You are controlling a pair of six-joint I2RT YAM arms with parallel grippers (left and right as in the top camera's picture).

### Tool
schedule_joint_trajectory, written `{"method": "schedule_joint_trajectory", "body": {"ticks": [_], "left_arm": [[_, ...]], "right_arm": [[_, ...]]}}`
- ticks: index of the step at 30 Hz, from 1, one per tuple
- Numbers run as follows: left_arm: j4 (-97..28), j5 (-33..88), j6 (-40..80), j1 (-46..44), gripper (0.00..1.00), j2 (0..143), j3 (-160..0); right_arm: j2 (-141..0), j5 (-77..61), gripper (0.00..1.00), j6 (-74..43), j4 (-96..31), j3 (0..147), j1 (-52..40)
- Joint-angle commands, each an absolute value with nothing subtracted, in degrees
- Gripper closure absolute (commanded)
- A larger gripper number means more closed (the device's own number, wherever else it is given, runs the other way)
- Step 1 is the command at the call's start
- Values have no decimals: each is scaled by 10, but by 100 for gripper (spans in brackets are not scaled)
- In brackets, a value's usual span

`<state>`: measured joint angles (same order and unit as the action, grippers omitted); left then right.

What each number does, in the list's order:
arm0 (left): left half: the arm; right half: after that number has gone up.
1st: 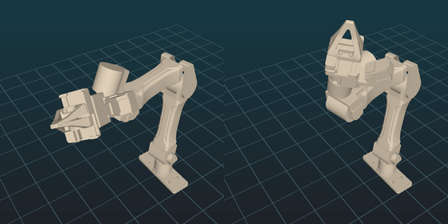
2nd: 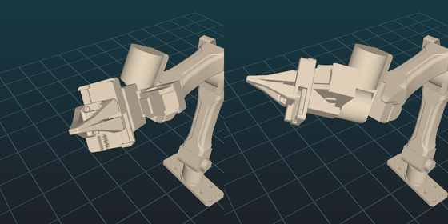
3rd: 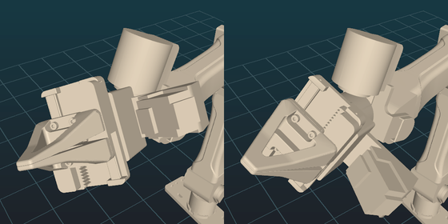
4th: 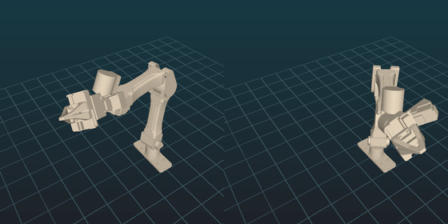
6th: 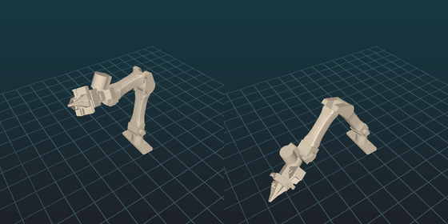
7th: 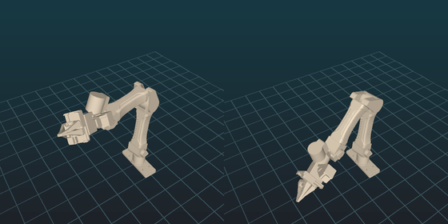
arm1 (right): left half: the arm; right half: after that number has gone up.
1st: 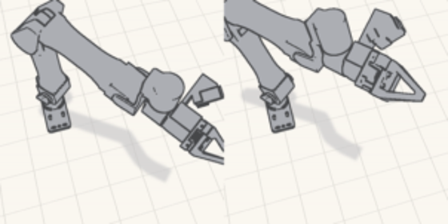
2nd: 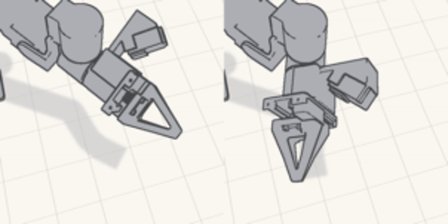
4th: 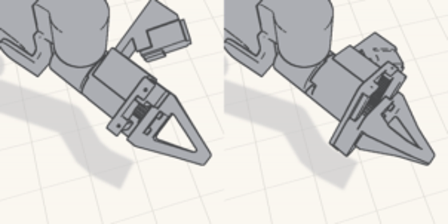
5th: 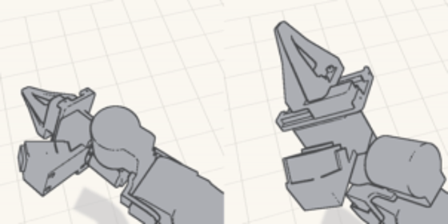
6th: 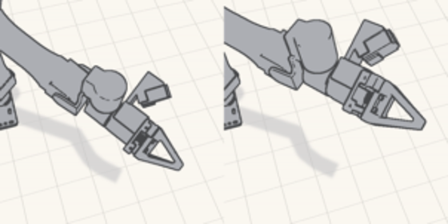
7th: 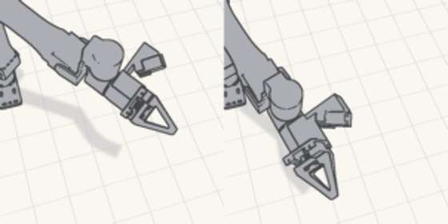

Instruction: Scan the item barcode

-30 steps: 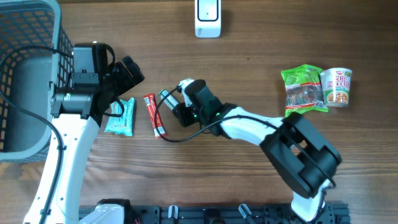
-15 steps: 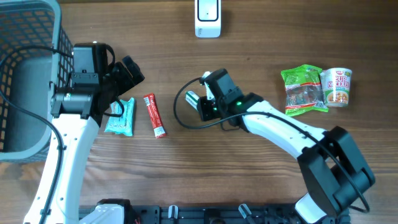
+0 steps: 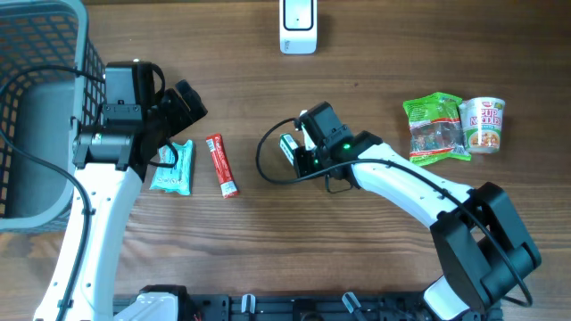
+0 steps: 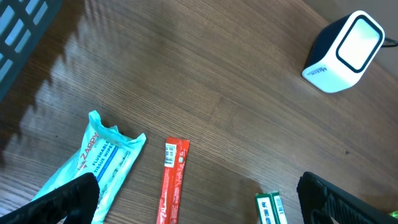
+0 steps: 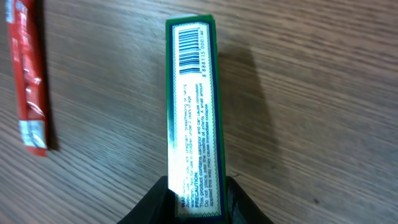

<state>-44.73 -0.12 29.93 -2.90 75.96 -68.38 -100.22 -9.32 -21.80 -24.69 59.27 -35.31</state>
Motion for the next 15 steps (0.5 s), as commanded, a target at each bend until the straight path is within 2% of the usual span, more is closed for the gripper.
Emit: {"method": "schedule_joint_trajectory", "body": {"ticks": [1, 15], "left_arm": [[-446, 1, 305, -28, 0, 757, -689], [-446, 1, 305, -28, 0, 757, -689]], "right_arm": [[-991, -66, 73, -207, -254, 592, -352], [-991, -64, 73, -163, -229, 601, -352]]}}
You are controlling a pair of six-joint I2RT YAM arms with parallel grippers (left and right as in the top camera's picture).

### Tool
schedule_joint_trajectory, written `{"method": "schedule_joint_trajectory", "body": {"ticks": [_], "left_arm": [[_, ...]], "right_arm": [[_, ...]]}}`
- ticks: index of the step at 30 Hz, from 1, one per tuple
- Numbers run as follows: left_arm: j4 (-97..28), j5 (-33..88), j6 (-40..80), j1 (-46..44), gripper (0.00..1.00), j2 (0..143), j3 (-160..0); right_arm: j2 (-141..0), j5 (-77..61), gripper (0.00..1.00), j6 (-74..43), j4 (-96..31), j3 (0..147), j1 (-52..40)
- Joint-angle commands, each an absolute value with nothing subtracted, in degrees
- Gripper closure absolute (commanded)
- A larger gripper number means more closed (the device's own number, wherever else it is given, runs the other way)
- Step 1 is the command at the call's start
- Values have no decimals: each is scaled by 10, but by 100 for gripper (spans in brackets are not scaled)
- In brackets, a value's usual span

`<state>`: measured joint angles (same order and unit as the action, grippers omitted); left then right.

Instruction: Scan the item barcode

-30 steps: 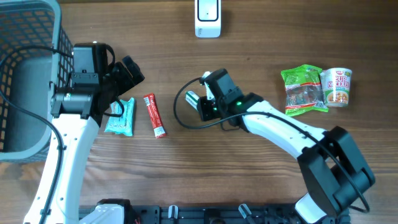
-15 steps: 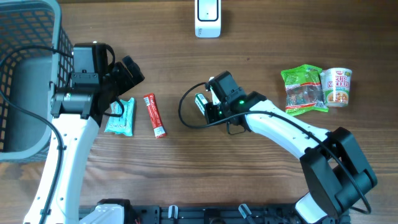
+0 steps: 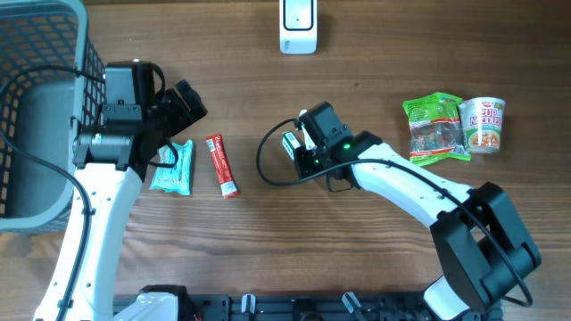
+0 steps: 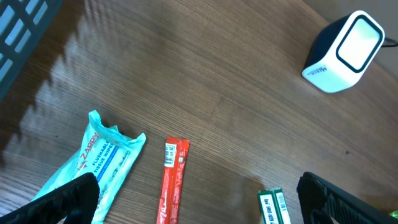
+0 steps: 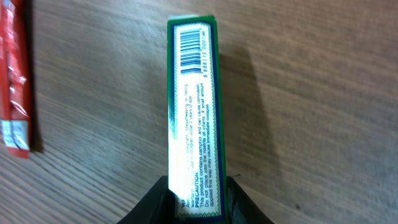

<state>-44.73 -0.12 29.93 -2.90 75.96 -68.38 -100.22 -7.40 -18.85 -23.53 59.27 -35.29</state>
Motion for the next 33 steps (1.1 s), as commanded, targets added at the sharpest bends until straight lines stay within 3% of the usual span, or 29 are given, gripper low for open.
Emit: {"method": "schedule_joint_trajectory", "body": {"ticks": [1, 4, 10, 14, 16, 19, 22, 24, 26, 33], "left_arm": [[-446, 1, 305, -28, 0, 757, -689], [-446, 1, 305, -28, 0, 757, -689], [-446, 1, 305, -28, 0, 757, -689], [-446, 1, 305, -28, 0, 757, -689], [-446, 1, 305, -28, 0, 757, -689], [-446, 1, 305, -28, 0, 757, -689], [-446, 1, 305, -28, 0, 757, -689], [-446, 1, 305, -28, 0, 757, -689], [-446, 1, 305, -28, 0, 757, -689], [-446, 1, 305, -28, 0, 757, -689]], "right_arm": [[-991, -64, 72, -154, -228, 602, -352], [-991, -64, 67, -130, -221, 602, -352], [-991, -63, 67, -136, -220, 601, -352], [-991, -41, 56, -134, -217, 601, -352], [-991, -51, 46, -122, -208, 605, -352], [-991, -103, 46, -103, -236, 643, -352], [-991, -162, 57, -103, -280, 691, -353], [-991, -193, 81, -106, -284, 692, -354], [-993, -195, 91, -107, -289, 684, -355], [-1028, -172, 94, -126, -292, 642, -361]]}}
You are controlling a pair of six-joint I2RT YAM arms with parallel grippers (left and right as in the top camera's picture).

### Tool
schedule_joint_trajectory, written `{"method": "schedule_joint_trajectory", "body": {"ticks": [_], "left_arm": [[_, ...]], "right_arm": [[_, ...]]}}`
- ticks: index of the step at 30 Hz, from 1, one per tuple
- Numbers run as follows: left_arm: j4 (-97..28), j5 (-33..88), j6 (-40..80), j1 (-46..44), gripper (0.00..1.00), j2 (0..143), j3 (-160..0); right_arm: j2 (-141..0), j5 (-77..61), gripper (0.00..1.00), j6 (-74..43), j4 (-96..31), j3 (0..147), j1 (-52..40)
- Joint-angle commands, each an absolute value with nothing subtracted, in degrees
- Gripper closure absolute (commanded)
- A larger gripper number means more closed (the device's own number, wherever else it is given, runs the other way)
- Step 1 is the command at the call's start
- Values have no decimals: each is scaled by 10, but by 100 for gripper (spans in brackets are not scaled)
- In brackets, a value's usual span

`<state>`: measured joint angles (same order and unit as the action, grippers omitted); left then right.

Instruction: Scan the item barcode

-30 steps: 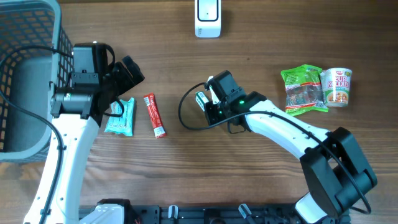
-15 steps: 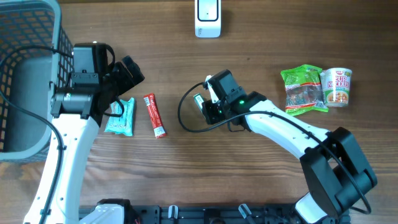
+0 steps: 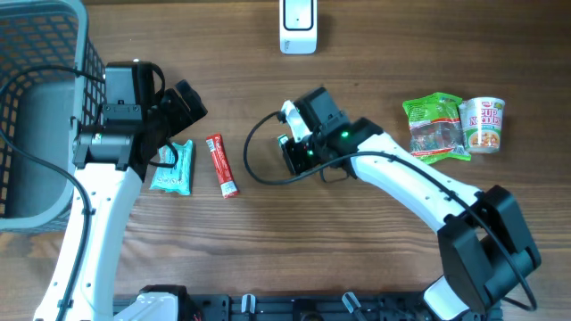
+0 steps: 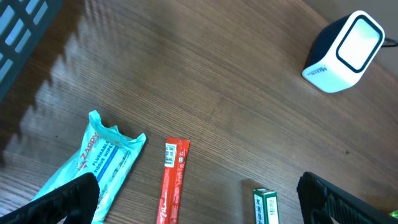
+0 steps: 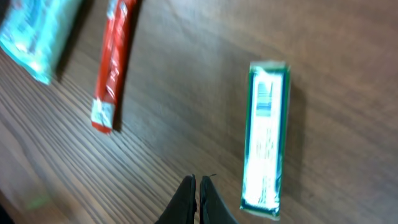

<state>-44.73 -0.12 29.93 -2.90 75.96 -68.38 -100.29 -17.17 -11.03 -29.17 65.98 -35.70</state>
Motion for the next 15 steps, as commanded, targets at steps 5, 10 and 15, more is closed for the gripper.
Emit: {"method": "schedule_joint_trajectory", "body": {"ticks": [5, 10, 15], "left_arm": [[-446, 1, 305, -28, 0, 757, -689], [-446, 1, 305, -28, 0, 757, -689], [-446, 1, 305, -28, 0, 757, -689]], "right_arm": [[-1040, -155, 94, -147, -273, 642, -361], [-1040, -155, 95, -201, -260, 642, -362], [-1060, -155, 95, -217, -249, 641, -380]]}}
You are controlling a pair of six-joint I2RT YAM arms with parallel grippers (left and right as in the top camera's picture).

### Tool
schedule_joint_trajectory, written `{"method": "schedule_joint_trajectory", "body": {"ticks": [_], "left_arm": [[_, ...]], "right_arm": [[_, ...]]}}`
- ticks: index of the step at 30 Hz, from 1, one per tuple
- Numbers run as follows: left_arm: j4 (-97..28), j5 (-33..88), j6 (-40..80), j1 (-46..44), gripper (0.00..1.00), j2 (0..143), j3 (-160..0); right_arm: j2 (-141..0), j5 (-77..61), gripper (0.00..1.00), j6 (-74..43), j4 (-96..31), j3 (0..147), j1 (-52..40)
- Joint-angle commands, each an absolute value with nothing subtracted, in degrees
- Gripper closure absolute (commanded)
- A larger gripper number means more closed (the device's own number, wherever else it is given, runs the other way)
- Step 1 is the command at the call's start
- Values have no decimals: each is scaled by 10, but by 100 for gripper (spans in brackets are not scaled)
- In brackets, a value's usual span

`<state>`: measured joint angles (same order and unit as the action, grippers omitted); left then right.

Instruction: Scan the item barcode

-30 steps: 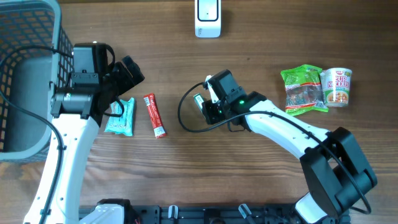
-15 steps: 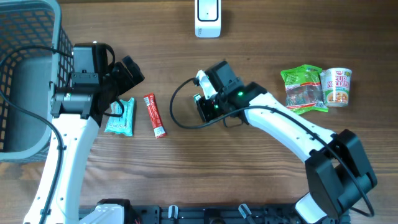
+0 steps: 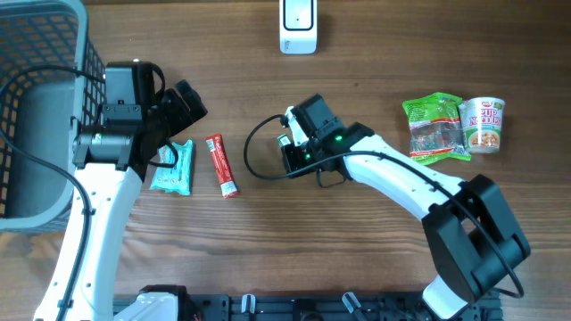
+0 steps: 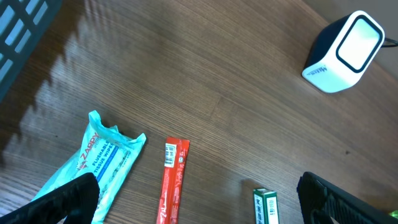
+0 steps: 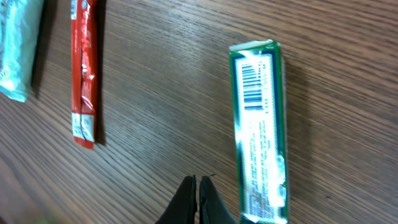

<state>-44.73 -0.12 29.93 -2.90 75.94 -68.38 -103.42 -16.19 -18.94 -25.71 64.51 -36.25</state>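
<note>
A slim green box [image 5: 258, 130] with a white barcode label facing up lies on the wooden table; the left wrist view shows the green box [image 4: 267, 208] by its bottom edge. My right gripper [image 5: 198, 199] is shut and empty, its fingertips just left of the box and apart from it. From overhead the right gripper [image 3: 299, 147] covers most of the box. The white scanner [image 3: 297, 27] stands at the table's far edge, also the scanner [image 4: 344, 53]. My left gripper [image 4: 199, 199] hangs open above the left items.
A red stick packet [image 3: 222, 165] and a light blue packet [image 3: 172, 167] lie left of the box. A grey basket [image 3: 36, 116] fills the far left. A green snack bag [image 3: 433, 129] and a noodle cup [image 3: 484, 123] sit at the right.
My right gripper, still shut and empty, has shifted slightly and now sits closer to the table beside the green box. The box and my left arm have not moved.
My right gripper was first shut on the green box, holding it with the barcode side up, and had shifted it a little by the second moment. By the third moment it had let go and shut empty left of the box, where it stays.
</note>
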Motion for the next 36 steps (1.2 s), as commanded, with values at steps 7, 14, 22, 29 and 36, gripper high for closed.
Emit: {"method": "schedule_joint_trajectory", "body": {"ticks": [7, 14, 22, 29, 36], "left_arm": [[-446, 1, 305, -28, 0, 757, -689], [-446, 1, 305, -28, 0, 757, -689], [-446, 1, 305, -28, 0, 757, -689], [-446, 1, 305, -28, 0, 757, -689], [-446, 1, 305, -28, 0, 757, -689]], "right_arm": [[-1080, -155, 96, -341, -264, 641, -390], [-1079, -98, 95, -352, -277, 642, -385], [-1078, -69, 96, -360, -255, 642, -343], [-1078, -68, 96, -326, -218, 653, -309], [-1078, -139, 96, -305, -219, 655, -295]]}}
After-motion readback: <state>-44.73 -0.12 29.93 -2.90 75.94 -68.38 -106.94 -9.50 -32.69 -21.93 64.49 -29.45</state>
